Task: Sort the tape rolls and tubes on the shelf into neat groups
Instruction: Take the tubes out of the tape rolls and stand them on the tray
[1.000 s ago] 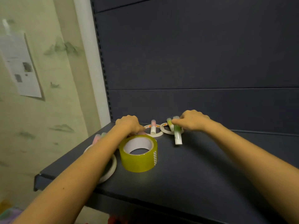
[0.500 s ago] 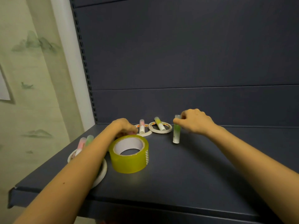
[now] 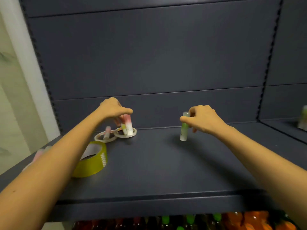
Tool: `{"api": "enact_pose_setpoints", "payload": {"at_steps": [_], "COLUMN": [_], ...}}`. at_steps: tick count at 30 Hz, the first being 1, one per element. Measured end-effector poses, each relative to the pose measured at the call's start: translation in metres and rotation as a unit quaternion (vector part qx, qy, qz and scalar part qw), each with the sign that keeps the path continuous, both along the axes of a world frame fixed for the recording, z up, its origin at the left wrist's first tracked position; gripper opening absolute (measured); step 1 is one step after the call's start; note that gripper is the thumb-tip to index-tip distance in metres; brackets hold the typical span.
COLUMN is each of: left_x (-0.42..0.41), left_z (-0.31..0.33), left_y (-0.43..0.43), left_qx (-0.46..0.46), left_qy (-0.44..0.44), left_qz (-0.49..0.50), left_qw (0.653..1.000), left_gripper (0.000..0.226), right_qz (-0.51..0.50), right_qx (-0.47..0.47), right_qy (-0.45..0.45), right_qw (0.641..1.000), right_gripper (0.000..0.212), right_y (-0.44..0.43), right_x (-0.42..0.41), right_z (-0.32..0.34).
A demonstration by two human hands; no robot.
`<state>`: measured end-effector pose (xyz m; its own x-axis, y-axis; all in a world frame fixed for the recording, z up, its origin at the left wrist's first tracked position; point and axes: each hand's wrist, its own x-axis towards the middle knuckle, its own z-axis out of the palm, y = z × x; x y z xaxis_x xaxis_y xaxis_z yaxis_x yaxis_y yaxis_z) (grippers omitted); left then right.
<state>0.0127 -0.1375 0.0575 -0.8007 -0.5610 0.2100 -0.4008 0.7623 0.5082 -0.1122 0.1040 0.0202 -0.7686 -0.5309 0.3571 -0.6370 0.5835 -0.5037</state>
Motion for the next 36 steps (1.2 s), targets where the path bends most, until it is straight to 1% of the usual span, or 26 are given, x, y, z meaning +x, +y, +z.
{"api": "enact_pose_setpoints", "payload": {"at_steps": [4,8,13,17,20,25,28,30,32,36], "left_x": [-0.034,-0.069,-0.107,-0.129,-0.148,-0.184,-0.211,-0.231,-0.252,-0.292], "left_z": [0.009,-0.001,-0.022,-0.034,-0.036,-0.033,-0.034,-0.038,-0.040,-0.041], "left_y": [0.078,0.165,0.267,0.340,0.384,0.443,0.473,0.489,0.502,0.519], "left_qx": [-0.032,-0.067,-0.081,-0.087,-0.103,-0.106,-0.091,-0.083,-0.071,-0.072], "left_qy": [0.025,0.048,0.067,0.071,0.068,0.087,0.112,0.130,0.143,0.158], "left_qz": [-0.061,-0.110,-0.175,-0.246,-0.280,-0.320,-0.344,-0.351,-0.351,-0.339], "left_qw": [0.997,0.991,0.979,0.963,0.952,0.938,0.928,0.924,0.923,0.925], "left_gripper": [0.037,0.025,0.017,0.014,0.014,0.019,0.017,0.014,0.012,0.012], "right_qz": [-0.034,-0.069,-0.114,-0.175,-0.215,-0.250,-0.258,-0.254,-0.245,-0.214], "right_qx": [-0.018,-0.017,-0.027,0.002,0.003,-0.007,-0.010,-0.019,-0.025,-0.001], "right_qy": [0.000,0.026,0.035,0.047,0.054,0.067,0.066,0.067,0.076,0.100], "right_qw": [0.999,0.997,0.993,0.983,0.975,0.966,0.964,0.965,0.966,0.972], "right_gripper": [0.030,0.024,0.022,0.024,0.025,0.020,0.016,0.013,0.016,0.016], "right_y": [0.075,0.157,0.259,0.328,0.372,0.429,0.454,0.467,0.477,0.487], "right_x": [-0.012,-0.022,-0.030,-0.037,-0.048,-0.069,-0.090,-0.106,-0.124,-0.166], "right_z": [0.004,0.001,-0.012,-0.020,-0.022,-0.026,-0.028,-0.029,-0.028,-0.021]}}
